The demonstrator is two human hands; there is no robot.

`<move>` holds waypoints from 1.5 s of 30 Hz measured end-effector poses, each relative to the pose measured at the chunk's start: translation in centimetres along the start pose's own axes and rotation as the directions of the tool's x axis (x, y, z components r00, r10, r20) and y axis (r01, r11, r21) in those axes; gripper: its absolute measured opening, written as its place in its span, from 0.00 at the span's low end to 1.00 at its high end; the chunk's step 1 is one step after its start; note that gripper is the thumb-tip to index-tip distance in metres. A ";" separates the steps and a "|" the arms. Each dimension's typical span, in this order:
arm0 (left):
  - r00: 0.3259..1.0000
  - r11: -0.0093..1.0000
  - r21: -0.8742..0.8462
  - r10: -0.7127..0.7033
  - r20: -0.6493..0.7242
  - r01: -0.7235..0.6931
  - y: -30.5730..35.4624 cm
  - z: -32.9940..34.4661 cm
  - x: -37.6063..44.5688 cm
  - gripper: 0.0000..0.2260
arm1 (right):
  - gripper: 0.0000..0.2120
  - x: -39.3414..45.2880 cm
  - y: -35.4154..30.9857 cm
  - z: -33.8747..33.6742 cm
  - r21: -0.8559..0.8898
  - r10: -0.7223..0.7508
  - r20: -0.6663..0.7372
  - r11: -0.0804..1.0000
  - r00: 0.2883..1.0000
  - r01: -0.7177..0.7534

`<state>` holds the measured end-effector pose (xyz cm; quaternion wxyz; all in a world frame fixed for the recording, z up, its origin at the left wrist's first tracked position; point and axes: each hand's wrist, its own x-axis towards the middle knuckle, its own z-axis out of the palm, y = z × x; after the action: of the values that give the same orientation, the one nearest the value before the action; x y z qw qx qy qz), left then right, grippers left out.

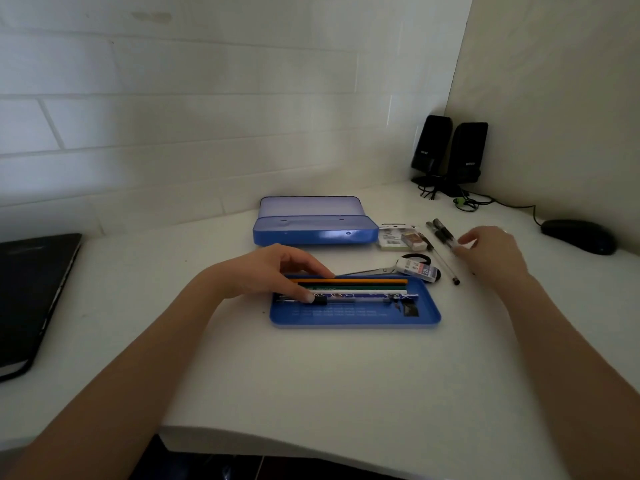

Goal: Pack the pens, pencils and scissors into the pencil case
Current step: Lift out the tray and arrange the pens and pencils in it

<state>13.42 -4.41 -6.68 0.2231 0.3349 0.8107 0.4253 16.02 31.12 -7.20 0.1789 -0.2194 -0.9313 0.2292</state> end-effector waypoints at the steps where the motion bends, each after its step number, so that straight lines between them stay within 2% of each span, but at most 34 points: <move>1: 1.000 1.000 -0.001 0.001 -0.004 -0.001 0.0 0.0 0.0 0.18 | 0.15 0.0 0.1 0.3 0.016 0.006 0.000 1.000 1.000 -0.006; 4: 1.000 1.000 -0.011 -0.001 -0.010 0.001 0.0 0.0 -0.1 0.18 | 0.16 -0.1 0.0 0.7 0.043 0.016 0.003 0.999 1.000 -0.016; 7: 1.000 1.000 -0.005 -0.011 -0.006 0.011 0.1 -0.1 -0.1 0.18 | 0.18 0.0 -0.3 0.6 0.078 0.041 0.063 0.996 0.997 -0.046; 11: 1.000 1.000 0.004 -0.020 -0.012 0.020 0.2 0.0 -0.1 0.18 | 0.10 0.2 -0.9 0.6 0.027 0.061 0.174 0.997 0.983 -0.067; 13: 1.000 1.000 0.004 -0.023 -0.010 0.023 0.2 0.0 -0.1 0.18 | 0.10 0.3 -0.9 0.9 0.008 0.059 0.187 0.998 0.981 -0.061; 16: 1.000 1.000 0.000 -0.016 -0.003 0.016 0.2 0.0 -0.1 0.18 | 0.10 0.4 -0.7 1.4 0.005 0.030 0.123 1.000 0.992 -0.031; 19: 1.000 1.000 -0.025 -0.003 0.002 0.003 0.2 0.0 -0.1 0.17 | 0.13 0.4 -0.8 1.2 0.073 0.022 0.000 0.997 1.000 -0.022; 21: 1.000 0.998 -0.056 0.021 -0.004 -0.021 0.1 0.0 -0.1 0.14 | 0.12 0.3 -1.7 0.5 0.147 -0.033 -0.061 0.988 0.998 0.042; 23: 0.999 0.997 -0.068 0.034 -0.040 -0.037 0.0 0.1 -0.1 0.10 | 0.10 -0.3 -3.1 -0.3 0.249 -0.160 0.004 0.956 0.987 0.154; 25: 0.995 0.994 -0.104 0.034 -0.096 -0.044 -0.2 0.1 0.1 0.11 | 0.08 -1.8 -4.7 -1.1 0.378 -0.319 0.202 0.897 0.926 0.227; 27: 0.989 0.987 -0.148 0.047 -0.139 -0.068 -0.3 0.1 0.2 0.12 | 0.06 -3.5 -6.4 -1.7 0.452 -0.459 0.372 0.849 0.807 0.274; 31: 0.985 0.981 -0.189 0.010 -0.172 -0.043 -0.3 -0.1 0.3 0.12 | 0.11 -5.7 -8.4 -2.7 0.517 -0.610 0.498 0.780 0.617 0.353; 33: 0.985 0.984 -0.172 0.010 -0.173 -0.040 -0.4 -0.1 0.4 0.12 | 0.13 -6.4 -8.9 -3.1 0.473 -0.632 0.553 0.775 0.544 0.419; 35: 0.987 0.982 -0.182 0.016 -0.162 -0.046 -0.3 0.0 0.4 0.12 | 0.15 -6.9 -9.2 -3.1 0.408 -0.611 0.615 0.788 0.499 0.462; 38: 0.991 0.988 -0.148 0.022 -0.134 -0.042 -0.3 -0.1 0.2 0.09 | 0.06 -7.3 -9.6 -2.1 0.357 -0.587 0.687 0.785 0.427 0.506; 41: 0.998 0.991 -0.136 0.003 -0.058 -0.011 0.0 -0.1 0.0 0.11 | 0.05 -8.0 -10.3 -0.9 0.364 -0.634 0.640 0.748 0.434 0.555; 45: 0.997 0.992 -0.123 -0.024 0.067 0.033 0.4 -0.3 -0.4 0.20 | 0.11 -8.7 -10.8 -0.3 0.409 -0.674 0.590 0.724 0.444 0.556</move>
<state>13.66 -4.66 -6.17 0.2758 0.3225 0.7798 0.4604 19.97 18.37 -3.50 -0.1039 0.2542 -0.9183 0.2852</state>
